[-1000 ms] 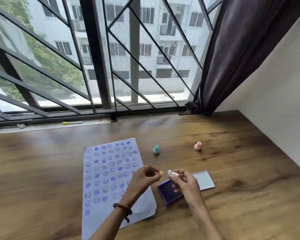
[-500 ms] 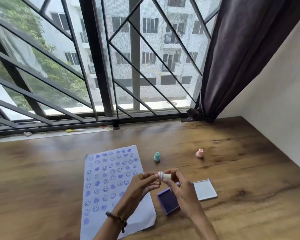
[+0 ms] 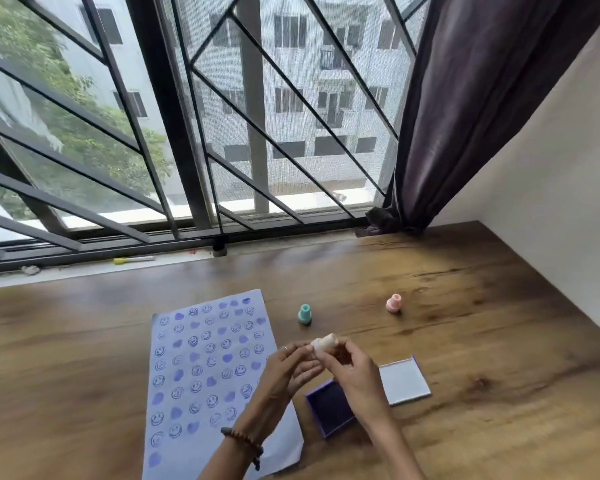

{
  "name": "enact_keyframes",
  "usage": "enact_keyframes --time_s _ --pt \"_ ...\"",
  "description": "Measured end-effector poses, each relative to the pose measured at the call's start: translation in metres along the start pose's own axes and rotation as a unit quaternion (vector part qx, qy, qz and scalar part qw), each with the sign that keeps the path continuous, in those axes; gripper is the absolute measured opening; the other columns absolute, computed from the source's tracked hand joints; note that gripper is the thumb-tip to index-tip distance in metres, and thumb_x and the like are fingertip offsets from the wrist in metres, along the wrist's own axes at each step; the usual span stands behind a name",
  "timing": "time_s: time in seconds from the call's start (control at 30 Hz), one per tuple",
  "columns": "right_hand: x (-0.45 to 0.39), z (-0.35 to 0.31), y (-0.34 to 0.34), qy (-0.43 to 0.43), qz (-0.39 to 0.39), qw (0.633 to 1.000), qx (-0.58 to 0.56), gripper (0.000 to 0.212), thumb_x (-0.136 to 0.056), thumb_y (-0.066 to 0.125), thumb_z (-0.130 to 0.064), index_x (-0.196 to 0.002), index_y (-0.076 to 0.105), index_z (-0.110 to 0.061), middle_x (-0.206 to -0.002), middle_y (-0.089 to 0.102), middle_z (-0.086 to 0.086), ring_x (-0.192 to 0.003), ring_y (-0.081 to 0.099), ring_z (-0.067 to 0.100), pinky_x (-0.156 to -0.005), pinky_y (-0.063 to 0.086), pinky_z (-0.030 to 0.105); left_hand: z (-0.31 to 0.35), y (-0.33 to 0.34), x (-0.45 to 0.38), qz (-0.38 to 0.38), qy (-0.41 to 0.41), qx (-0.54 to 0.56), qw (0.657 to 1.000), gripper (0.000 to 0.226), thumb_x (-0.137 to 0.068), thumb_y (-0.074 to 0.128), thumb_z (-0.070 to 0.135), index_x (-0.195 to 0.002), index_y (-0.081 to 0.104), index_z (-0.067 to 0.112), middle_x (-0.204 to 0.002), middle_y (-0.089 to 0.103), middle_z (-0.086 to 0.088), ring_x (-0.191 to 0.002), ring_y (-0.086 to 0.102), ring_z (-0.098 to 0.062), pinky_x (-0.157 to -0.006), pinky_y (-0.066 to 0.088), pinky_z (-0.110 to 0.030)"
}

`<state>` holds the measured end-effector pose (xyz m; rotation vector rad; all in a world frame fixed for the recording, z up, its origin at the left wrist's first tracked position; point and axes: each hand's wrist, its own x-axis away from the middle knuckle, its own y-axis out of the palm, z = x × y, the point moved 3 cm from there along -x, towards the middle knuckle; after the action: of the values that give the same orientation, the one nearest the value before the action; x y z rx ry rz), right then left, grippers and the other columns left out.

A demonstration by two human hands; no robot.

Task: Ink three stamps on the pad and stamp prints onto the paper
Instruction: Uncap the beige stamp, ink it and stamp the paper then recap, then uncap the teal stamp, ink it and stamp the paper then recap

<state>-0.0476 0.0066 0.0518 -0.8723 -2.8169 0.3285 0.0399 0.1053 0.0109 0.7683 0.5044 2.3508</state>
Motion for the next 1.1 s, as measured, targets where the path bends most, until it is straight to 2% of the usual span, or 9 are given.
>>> enact_keyframes --time_s 0.1,0.2,0.27,0.47,0.67,0.8,0.87,1.0,1.1 --pt "-0.015 0.009 -0.011 0.018 0.037 0.998 0.055 0.013 -0.075 0.073 -0.032 -0.084 0.065 -0.026 -0.084 0.071 -0.005 -0.079 0.065 0.004 -0.063 0.045 0.007 -0.001 0.007 -0.011 0.020 0.034 -0.082 0.996 0.008 -0.085 0.060 0.005 -0.092 0.057 0.005 -0.080 0.072 -0.013 -0.071 0.072 -0.020 -0.061 0.057 -0.020" --pt "-0.038 0.017 -0.025 0.031 0.085 0.986 0.137 0.012 -0.078 0.069 -0.032 -0.085 0.061 -0.026 -0.091 0.066 0.000 -0.082 0.063 0.015 -0.069 0.047 0.025 -0.001 0.023 -0.025 -0.001 0.052 -0.163 0.985 0.009 -0.086 0.055 -0.001 -0.091 0.056 0.007 -0.086 0.066 -0.015 -0.070 0.068 -0.016 -0.064 0.058 -0.021" --pt "-0.055 0.024 -0.032 0.043 0.109 0.974 0.192 0.017 -0.080 0.066 -0.031 -0.093 0.061 -0.021 -0.096 0.064 0.004 -0.087 0.062 0.022 -0.074 0.049 0.034 -0.005 0.036 -0.037 -0.029 0.046 -0.207 0.977 0.022 -0.087 0.050 -0.003 -0.100 0.058 0.013 -0.087 0.065 -0.006 -0.071 0.066 -0.011 -0.064 0.056 -0.021" --pt "-0.099 0.030 -0.041 0.048 0.137 0.946 0.288 0.020 -0.085 0.058 -0.031 -0.100 0.059 -0.018 -0.105 0.059 0.006 -0.097 0.059 0.028 -0.076 0.048 0.038 -0.009 0.063 -0.074 -0.073 0.004 -0.236 0.969 0.037 -0.089 0.046 -0.001 -0.120 0.049 0.019 -0.084 0.063 -0.001 -0.069 0.062 -0.008 -0.064 0.052 -0.021" --pt "-0.111 0.033 -0.038 0.060 0.140 0.949 0.276 0.024 -0.088 0.055 -0.029 -0.107 0.058 -0.015 -0.110 0.058 0.009 -0.101 0.057 0.030 -0.080 0.047 0.038 -0.010 0.070 -0.081 -0.059 0.023 -0.245 0.967 0.039 -0.087 0.050 0.002 -0.122 0.049 0.018 -0.108 0.068 -0.009 -0.095 0.066 -0.024 -0.085 0.054 -0.044" --pt "-0.091 0.033 -0.032 0.105 0.212 0.950 0.205 0.041 -0.083 0.062 -0.022 -0.118 0.044 -0.010 -0.110 0.062 0.016 -0.103 0.056 0.035 -0.081 0.045 0.039 -0.017 0.063 -0.067 -0.015 0.046 -0.249 0.967 0.028 -0.086 0.052 0.004 -0.109 0.056 0.020 -0.098 0.071 -0.002 -0.092 0.067 -0.017 -0.083 0.056 -0.036" --pt "-0.077 0.033 -0.021 0.097 0.223 0.950 0.196 0.034 -0.083 0.061 -0.019 -0.111 0.043 -0.012 -0.098 0.064 0.014 -0.096 0.058 0.033 -0.071 0.042 0.034 -0.023 0.051 -0.058 0.042 0.048 -0.228 0.972 0.022 -0.086 0.052 0.003 -0.098 0.055 0.020 -0.092 0.068 -0.006 -0.087 0.066 -0.020 -0.077 0.056 -0.036" --pt "-0.071 0.034 0.009 0.065 0.139 0.964 0.219 0.023 -0.083 0.060 -0.019 -0.103 0.048 -0.021 -0.101 0.062 0.002 -0.090 0.058 0.020 -0.067 0.038 0.025 -0.022 0.020 -0.045 0.196 0.065 -0.187 0.960 0.024 -0.083 0.052 -0.001 -0.103 0.045 0.012 -0.078 0.060 -0.005 -0.074 0.063 -0.023 -0.065 0.054 -0.033" --pt "-0.083 0.029 0.025 0.047 0.077 0.965 0.248 0.026 -0.082 0.061 -0.020 -0.105 0.049 -0.021 -0.106 0.059 0.000 -0.091 0.058 0.021 -0.067 0.041 0.027 -0.010 0.014 -0.047 0.219 0.056 -0.226 0.947 0.034 -0.084 0.052 0.005 -0.116 0.044 0.003 -0.071 0.061 -0.002 -0.074 0.066 -0.025 -0.067 0.055 -0.028"
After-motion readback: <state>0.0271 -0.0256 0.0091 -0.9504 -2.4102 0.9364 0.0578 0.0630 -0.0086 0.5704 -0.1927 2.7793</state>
